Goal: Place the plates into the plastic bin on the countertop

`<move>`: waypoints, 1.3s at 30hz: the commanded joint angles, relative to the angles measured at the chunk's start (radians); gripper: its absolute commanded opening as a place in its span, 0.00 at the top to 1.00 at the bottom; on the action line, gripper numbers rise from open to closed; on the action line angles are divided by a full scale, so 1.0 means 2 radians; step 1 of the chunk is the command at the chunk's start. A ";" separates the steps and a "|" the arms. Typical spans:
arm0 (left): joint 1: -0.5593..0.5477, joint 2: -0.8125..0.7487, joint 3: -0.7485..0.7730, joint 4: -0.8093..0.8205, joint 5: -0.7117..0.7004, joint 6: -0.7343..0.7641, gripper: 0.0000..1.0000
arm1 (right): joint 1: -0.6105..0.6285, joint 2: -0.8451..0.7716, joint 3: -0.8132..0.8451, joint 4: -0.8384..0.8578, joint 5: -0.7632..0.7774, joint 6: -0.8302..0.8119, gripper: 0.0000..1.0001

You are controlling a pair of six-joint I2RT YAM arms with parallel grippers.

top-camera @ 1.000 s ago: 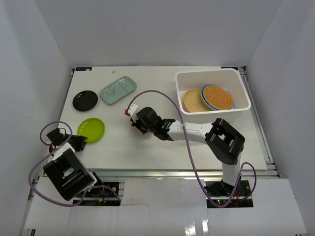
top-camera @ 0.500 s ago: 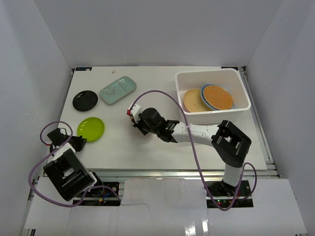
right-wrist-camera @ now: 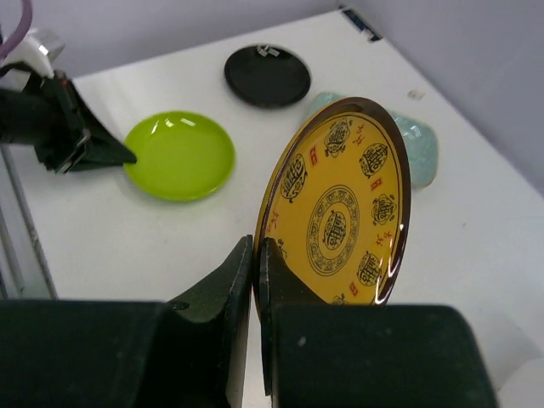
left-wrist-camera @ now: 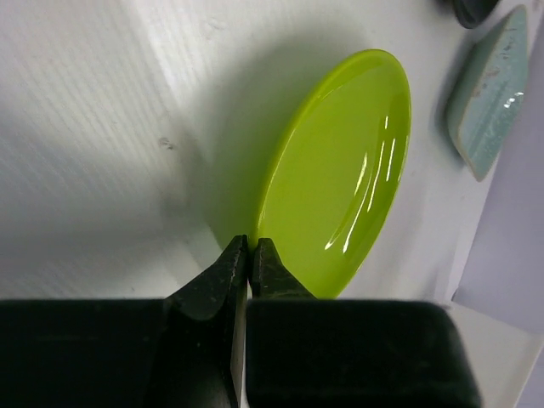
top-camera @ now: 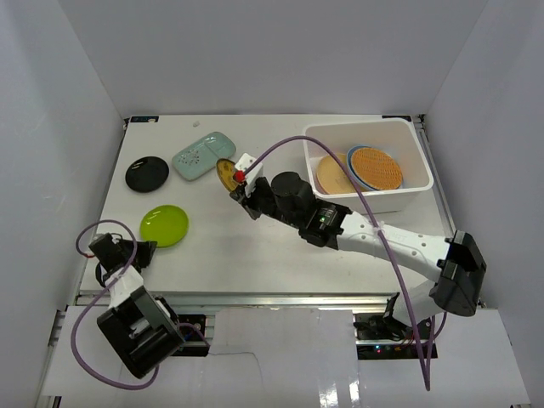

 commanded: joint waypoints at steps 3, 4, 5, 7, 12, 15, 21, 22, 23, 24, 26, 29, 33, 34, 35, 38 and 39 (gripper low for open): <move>-0.001 -0.086 -0.008 0.025 0.061 -0.012 1.00 | 0.000 -0.020 0.092 -0.035 0.119 -0.062 0.92; -0.001 -0.105 -0.009 0.025 0.069 -0.017 1.00 | -0.002 -0.017 0.103 -0.044 0.141 -0.075 0.92; -0.001 -0.112 -0.008 0.024 0.083 -0.018 1.00 | -0.006 -0.010 0.112 -0.054 0.164 -0.102 0.92; -0.001 -0.126 -0.003 0.018 0.097 -0.019 1.00 | -0.032 -0.006 0.128 -0.067 0.215 -0.121 0.92; -0.017 -0.143 0.005 0.028 0.149 -0.043 1.00 | -0.132 -0.012 0.103 -0.114 0.214 -0.099 0.92; -0.048 -0.140 0.026 0.050 0.160 -0.054 1.00 | -0.215 -0.014 0.059 -0.114 0.180 -0.070 0.92; -0.170 -0.121 0.098 0.061 0.142 -0.058 1.00 | -0.277 0.028 0.019 -0.114 0.141 -0.044 0.92; -0.185 -0.120 0.110 0.061 0.134 -0.058 1.00 | -0.283 0.042 0.016 -0.114 0.140 -0.037 0.92; -0.214 -0.117 0.133 0.062 0.130 -0.058 1.00 | -0.289 0.049 0.014 -0.114 0.136 -0.033 0.92; -0.228 -0.115 0.145 0.062 0.125 -0.056 1.00 | -0.298 0.055 0.014 -0.115 0.135 -0.028 0.92; -0.262 -0.105 0.175 0.062 0.117 -0.055 1.00 | -0.303 0.066 0.014 -0.117 0.130 -0.010 0.92; -0.314 -0.086 0.208 0.064 0.097 -0.052 1.00 | -0.307 0.072 0.013 -0.124 0.122 0.010 0.85; -0.389 -0.055 0.245 0.067 0.055 -0.045 1.00 | -0.316 0.061 0.012 -0.134 0.115 0.043 0.34; -0.401 -0.050 0.252 0.068 0.046 -0.043 1.00 | -0.319 0.055 0.012 -0.137 0.109 0.052 0.29; -0.426 -0.035 0.259 0.070 0.029 -0.041 1.00 | -0.328 0.046 0.012 -0.140 0.092 0.063 0.25; -0.478 0.005 0.297 0.075 0.002 -0.032 1.00 | -0.349 0.001 0.016 -0.144 0.068 0.090 0.18; -0.491 0.018 0.321 0.076 -0.013 -0.029 1.00 | -0.354 -0.025 0.022 -0.146 0.062 0.109 0.18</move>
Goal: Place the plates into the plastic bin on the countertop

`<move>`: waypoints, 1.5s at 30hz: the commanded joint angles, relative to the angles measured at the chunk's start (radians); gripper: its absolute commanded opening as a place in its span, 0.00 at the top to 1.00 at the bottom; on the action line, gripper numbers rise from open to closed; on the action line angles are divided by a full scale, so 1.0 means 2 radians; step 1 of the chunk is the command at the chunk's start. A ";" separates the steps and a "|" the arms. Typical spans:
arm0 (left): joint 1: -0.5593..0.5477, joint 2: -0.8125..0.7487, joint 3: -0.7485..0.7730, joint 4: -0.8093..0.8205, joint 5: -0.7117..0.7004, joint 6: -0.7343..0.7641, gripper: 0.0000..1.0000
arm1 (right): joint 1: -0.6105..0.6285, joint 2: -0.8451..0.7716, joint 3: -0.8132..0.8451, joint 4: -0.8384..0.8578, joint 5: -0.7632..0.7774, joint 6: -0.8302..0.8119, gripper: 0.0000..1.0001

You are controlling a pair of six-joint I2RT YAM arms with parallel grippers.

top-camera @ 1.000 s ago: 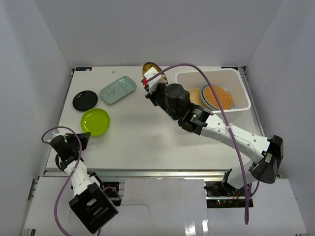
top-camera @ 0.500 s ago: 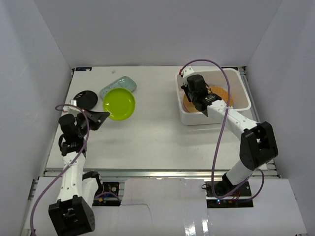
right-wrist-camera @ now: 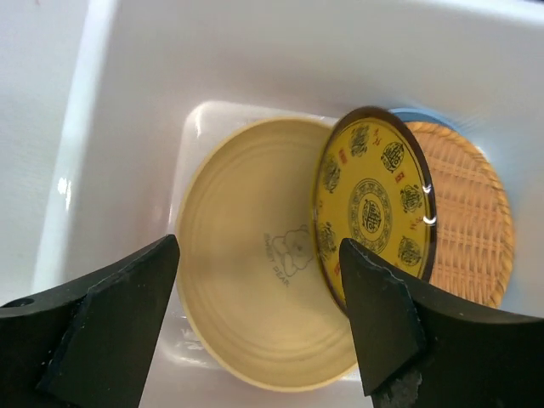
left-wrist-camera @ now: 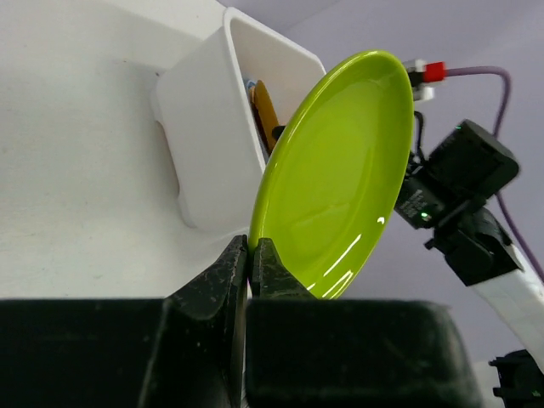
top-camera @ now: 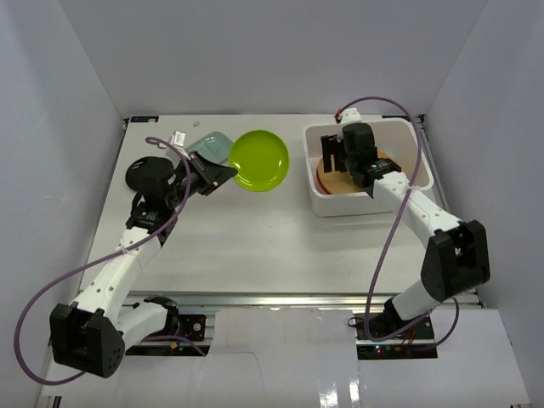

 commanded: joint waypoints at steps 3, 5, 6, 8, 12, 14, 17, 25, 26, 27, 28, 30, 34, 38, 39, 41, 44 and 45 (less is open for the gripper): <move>-0.106 0.087 0.108 0.024 -0.091 0.032 1.00 | -0.044 -0.146 0.008 0.012 -0.018 0.093 0.21; -0.150 0.126 0.144 0.023 -0.115 0.052 1.00 | -0.062 -0.182 0.001 0.015 -0.003 0.116 0.24; -0.160 0.168 0.161 0.022 -0.126 0.056 1.00 | -0.067 -0.220 -0.005 0.025 0.000 0.134 0.40; -0.184 0.209 0.214 0.020 -0.136 0.059 1.00 | -0.081 -0.257 -0.027 0.035 -0.001 0.155 0.84; -0.221 0.313 0.313 0.000 -0.172 0.085 1.00 | -0.083 -0.338 -0.047 0.051 -0.029 0.171 0.92; -0.239 0.376 0.378 -0.012 -0.189 0.093 1.00 | -0.083 -0.348 -0.047 0.054 -0.068 0.182 0.92; -0.260 0.463 0.480 -0.057 -0.211 0.106 1.00 | -0.083 -0.358 -0.056 0.058 -0.115 0.192 0.90; -0.280 0.641 0.690 -0.154 -0.210 0.110 1.00 | -0.083 -0.390 -0.105 0.072 -0.130 0.195 0.89; -0.281 0.644 0.693 -0.155 -0.210 0.110 1.00 | -0.083 -0.390 -0.108 0.072 -0.127 0.193 0.89; -0.281 0.644 0.693 -0.155 -0.204 0.112 0.93 | -0.083 -0.393 -0.109 0.069 -0.124 0.188 0.88; -0.281 0.643 0.687 -0.155 -0.205 0.113 0.68 | -0.083 -0.396 -0.111 0.067 -0.117 0.186 0.88; -0.280 0.628 0.682 -0.155 -0.214 0.128 0.41 | -0.083 -0.405 -0.117 0.069 -0.112 0.184 0.87; -0.269 0.575 0.665 -0.164 -0.244 0.164 0.10 | -0.083 -0.402 -0.121 0.073 -0.141 0.185 0.85; -0.228 0.458 0.555 -0.151 -0.280 0.180 0.08 | -0.083 -0.394 -0.132 0.077 -0.189 0.191 0.80; -0.215 0.387 0.510 -0.136 -0.283 0.177 0.08 | -0.083 -0.391 -0.135 0.085 -0.212 0.192 0.80; -0.154 0.310 0.355 -0.074 -0.280 0.162 0.08 | -0.081 -0.387 -0.147 0.102 -0.234 0.204 0.78; -0.036 0.184 0.190 -0.036 -0.248 0.105 0.09 | -0.074 -0.379 -0.174 0.143 -0.267 0.224 0.76; -0.006 0.161 0.158 -0.033 -0.235 0.093 0.10 | -0.070 -0.374 -0.177 0.147 -0.270 0.226 0.76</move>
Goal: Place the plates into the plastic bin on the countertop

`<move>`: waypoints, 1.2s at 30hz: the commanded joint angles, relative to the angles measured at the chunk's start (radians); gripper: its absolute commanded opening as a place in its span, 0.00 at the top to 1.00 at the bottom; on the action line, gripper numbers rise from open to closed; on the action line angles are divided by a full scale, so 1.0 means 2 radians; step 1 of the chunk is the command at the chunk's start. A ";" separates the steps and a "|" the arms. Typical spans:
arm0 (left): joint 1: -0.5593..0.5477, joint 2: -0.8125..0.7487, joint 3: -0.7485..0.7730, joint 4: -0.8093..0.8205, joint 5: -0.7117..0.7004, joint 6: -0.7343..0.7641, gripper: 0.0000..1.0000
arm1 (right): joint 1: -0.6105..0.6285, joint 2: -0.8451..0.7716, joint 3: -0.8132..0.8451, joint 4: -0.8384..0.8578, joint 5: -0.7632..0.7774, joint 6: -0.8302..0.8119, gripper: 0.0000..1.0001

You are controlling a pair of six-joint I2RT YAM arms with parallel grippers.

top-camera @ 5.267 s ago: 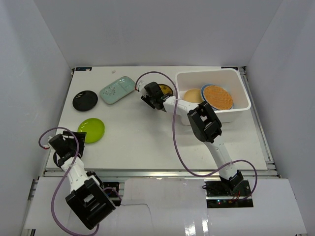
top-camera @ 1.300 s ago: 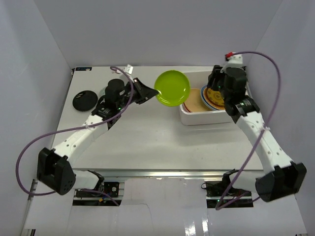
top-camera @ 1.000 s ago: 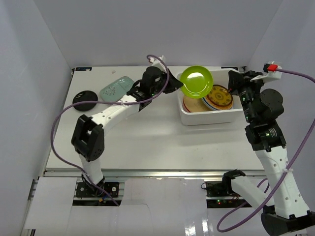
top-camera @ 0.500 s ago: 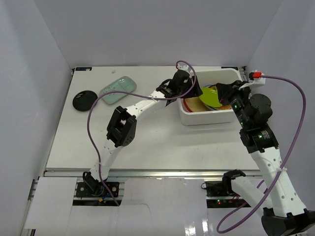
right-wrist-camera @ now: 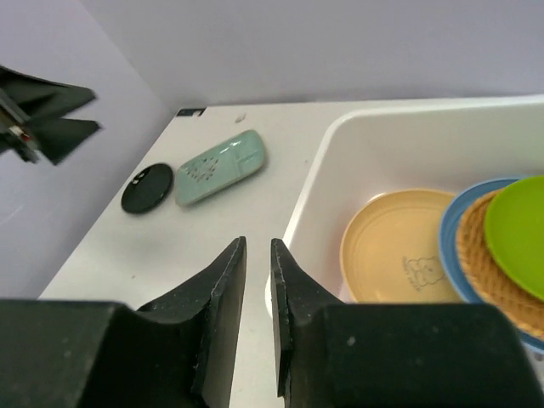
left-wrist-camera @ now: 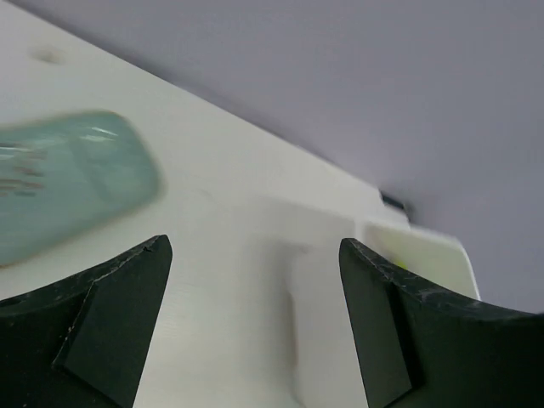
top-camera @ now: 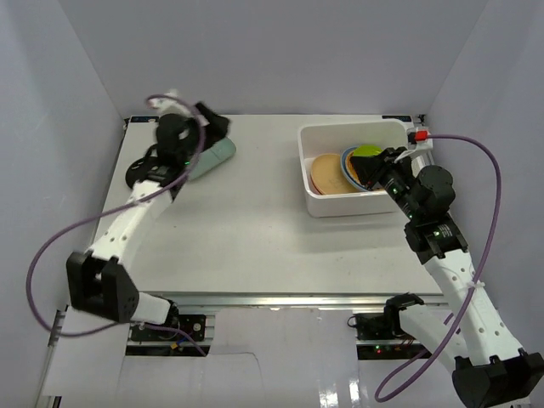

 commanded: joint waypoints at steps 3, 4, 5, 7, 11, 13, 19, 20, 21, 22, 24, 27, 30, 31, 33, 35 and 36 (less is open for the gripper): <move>0.217 -0.131 -0.189 0.023 0.015 -0.057 0.11 | 0.039 0.020 -0.017 0.064 -0.041 0.018 0.75; 0.239 -0.139 -0.214 0.018 0.032 -0.056 0.11 | 0.046 0.025 -0.023 0.077 -0.038 0.017 0.75; 0.282 -0.139 -0.226 0.016 0.039 -0.057 0.12 | 0.061 0.029 -0.023 0.078 -0.034 0.015 0.75; 0.322 -0.127 -0.247 0.023 0.070 -0.073 0.12 | 0.075 0.042 -0.019 0.075 -0.031 0.008 0.73; 0.378 -0.081 -0.281 0.060 0.085 -0.103 0.14 | 0.117 0.060 -0.004 0.062 -0.014 -0.023 0.71; 0.394 -0.058 -0.285 0.081 0.093 -0.110 0.15 | 0.137 0.068 0.000 0.048 -0.009 -0.032 0.69; 0.426 0.029 -0.296 0.124 0.135 -0.151 0.19 | 0.160 0.071 -0.010 0.050 0.011 -0.039 0.68; 0.427 0.038 -0.295 0.127 0.134 -0.155 0.20 | 0.162 0.072 -0.011 0.049 0.012 -0.040 0.68; 0.427 0.058 -0.292 0.135 0.137 -0.155 0.21 | 0.163 0.073 -0.011 0.048 0.014 -0.040 0.68; 0.429 0.068 -0.284 0.138 0.137 -0.153 0.23 | 0.164 0.073 -0.013 0.051 0.015 -0.039 0.68; 0.429 0.094 -0.279 0.151 0.137 -0.156 0.25 | 0.166 0.079 -0.012 0.052 0.015 -0.040 0.67; 0.428 0.115 -0.275 0.176 0.144 -0.169 0.33 | 0.171 0.082 -0.006 0.046 0.018 -0.045 0.67; 0.429 0.142 -0.267 0.186 0.146 -0.178 0.48 | 0.174 0.085 -0.012 0.052 0.021 -0.043 0.67; 0.429 0.151 -0.266 0.188 0.143 -0.179 0.52 | 0.175 0.085 -0.012 0.052 0.021 -0.043 0.67; 0.429 0.159 -0.265 0.193 0.137 -0.181 0.58 | 0.179 0.089 -0.011 0.048 0.025 -0.045 0.67; 0.428 0.171 -0.259 0.191 0.128 -0.180 0.58 | 0.182 0.092 -0.012 0.051 0.027 -0.044 0.67; 0.429 0.174 -0.257 0.192 0.126 -0.179 0.58 | 0.183 0.095 -0.011 0.051 0.027 -0.044 0.67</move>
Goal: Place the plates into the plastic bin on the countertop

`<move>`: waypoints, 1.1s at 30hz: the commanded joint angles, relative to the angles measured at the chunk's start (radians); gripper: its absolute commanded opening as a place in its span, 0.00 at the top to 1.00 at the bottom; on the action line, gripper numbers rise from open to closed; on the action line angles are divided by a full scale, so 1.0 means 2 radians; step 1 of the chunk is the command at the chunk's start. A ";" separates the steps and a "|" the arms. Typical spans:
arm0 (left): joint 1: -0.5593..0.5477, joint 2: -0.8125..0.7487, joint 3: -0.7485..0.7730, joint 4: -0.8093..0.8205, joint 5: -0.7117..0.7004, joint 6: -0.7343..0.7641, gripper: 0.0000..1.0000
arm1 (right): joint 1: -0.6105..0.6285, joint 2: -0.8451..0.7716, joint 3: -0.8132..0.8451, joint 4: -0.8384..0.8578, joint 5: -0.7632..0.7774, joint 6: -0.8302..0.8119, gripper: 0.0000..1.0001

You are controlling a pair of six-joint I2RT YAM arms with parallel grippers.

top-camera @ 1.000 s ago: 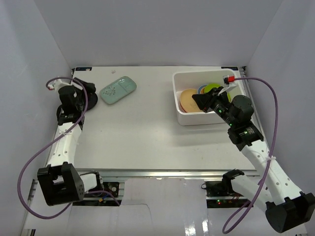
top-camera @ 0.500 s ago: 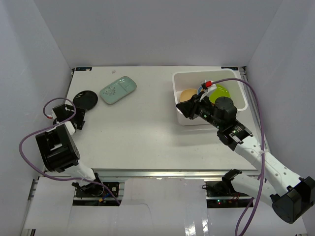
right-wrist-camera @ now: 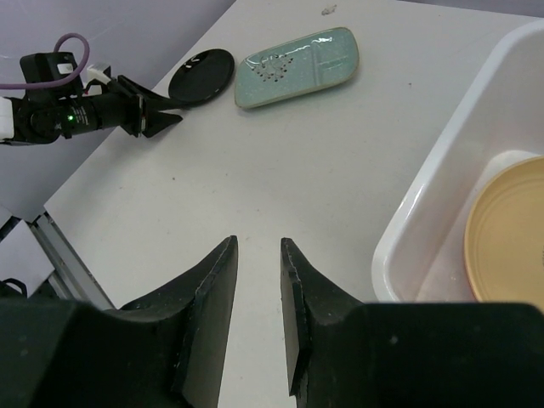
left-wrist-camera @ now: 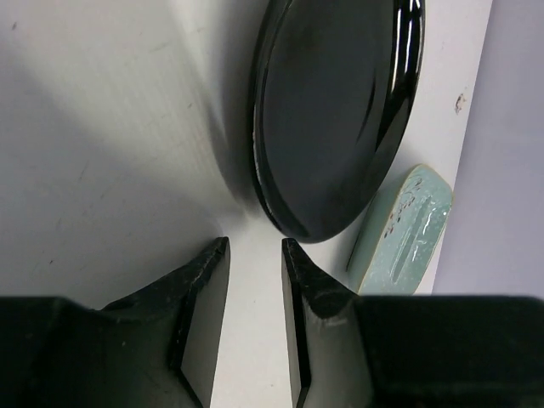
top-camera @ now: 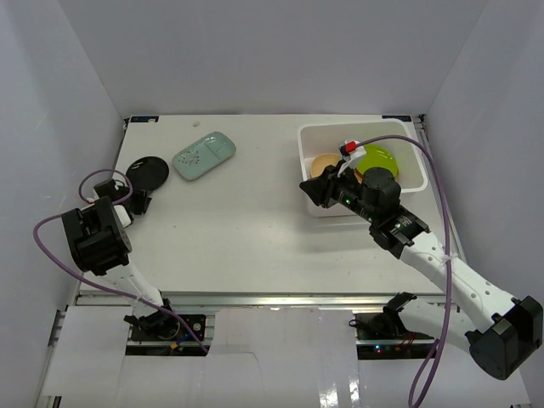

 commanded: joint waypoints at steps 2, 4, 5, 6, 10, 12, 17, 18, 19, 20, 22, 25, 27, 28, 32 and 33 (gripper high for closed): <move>0.001 0.024 0.012 -0.002 -0.025 0.001 0.57 | 0.010 0.009 0.014 0.017 0.012 -0.008 0.66; 0.000 0.031 0.015 0.001 -0.028 -0.005 0.55 | 0.013 0.010 0.014 0.019 0.016 -0.008 0.67; 0.001 0.038 0.015 0.008 -0.027 -0.008 0.54 | 0.015 0.013 0.014 0.020 0.016 -0.008 0.67; 0.001 0.040 0.016 0.012 -0.026 -0.010 0.53 | 0.017 0.016 0.016 0.020 0.016 -0.009 0.67; 0.001 0.052 0.009 0.040 -0.011 -0.022 0.50 | 0.025 0.023 0.020 0.018 0.022 -0.011 0.67; 0.000 0.062 0.016 0.041 -0.011 -0.023 0.51 | 0.027 0.030 0.024 0.018 0.021 -0.012 0.66; 0.001 0.076 0.022 0.044 -0.014 -0.028 0.73 | 0.034 0.044 0.035 0.018 0.026 -0.014 0.66; 0.001 0.078 0.023 0.043 -0.014 -0.027 0.80 | 0.034 0.046 0.037 0.017 0.026 -0.016 0.67; 0.001 0.079 0.025 0.043 -0.015 -0.027 0.86 | 0.036 0.048 0.042 0.012 0.028 -0.017 0.66; 0.001 0.079 0.025 0.042 -0.014 -0.026 0.92 | 0.037 0.051 0.044 0.013 0.029 -0.018 0.66; 0.002 0.075 0.027 0.039 -0.011 -0.024 1.00 | 0.039 0.053 0.045 0.015 0.028 -0.018 0.67; 0.003 0.057 0.024 0.039 -0.004 -0.025 1.00 | 0.041 0.061 0.046 0.014 0.027 -0.020 0.66; 0.004 0.039 0.020 0.036 -0.005 -0.025 1.00 | 0.044 0.062 0.044 0.017 0.026 -0.017 0.66; 0.003 0.029 0.017 0.032 -0.007 -0.025 1.00 | 0.046 0.063 0.043 0.017 0.026 -0.017 0.66; 0.003 -0.066 -0.011 0.030 -0.017 -0.031 1.00 | 0.054 0.075 0.050 0.019 0.021 -0.017 0.62; 0.004 -0.085 -0.014 0.028 -0.020 -0.032 1.00 | 0.058 0.078 0.054 0.017 0.018 -0.018 0.60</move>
